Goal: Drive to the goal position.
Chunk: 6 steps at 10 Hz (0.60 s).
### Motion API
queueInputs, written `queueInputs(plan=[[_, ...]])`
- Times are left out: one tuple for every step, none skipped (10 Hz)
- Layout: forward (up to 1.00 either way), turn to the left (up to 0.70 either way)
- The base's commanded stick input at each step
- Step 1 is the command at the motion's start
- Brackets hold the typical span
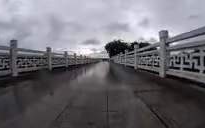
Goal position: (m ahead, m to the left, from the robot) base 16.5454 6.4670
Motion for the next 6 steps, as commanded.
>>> queueInputs(plan=[[0.45, 0.00], [0.45, 0.00], [0.45, 0.00], [0.45, 0.00], [0.45, 0.00], [0.45, 0.00]])
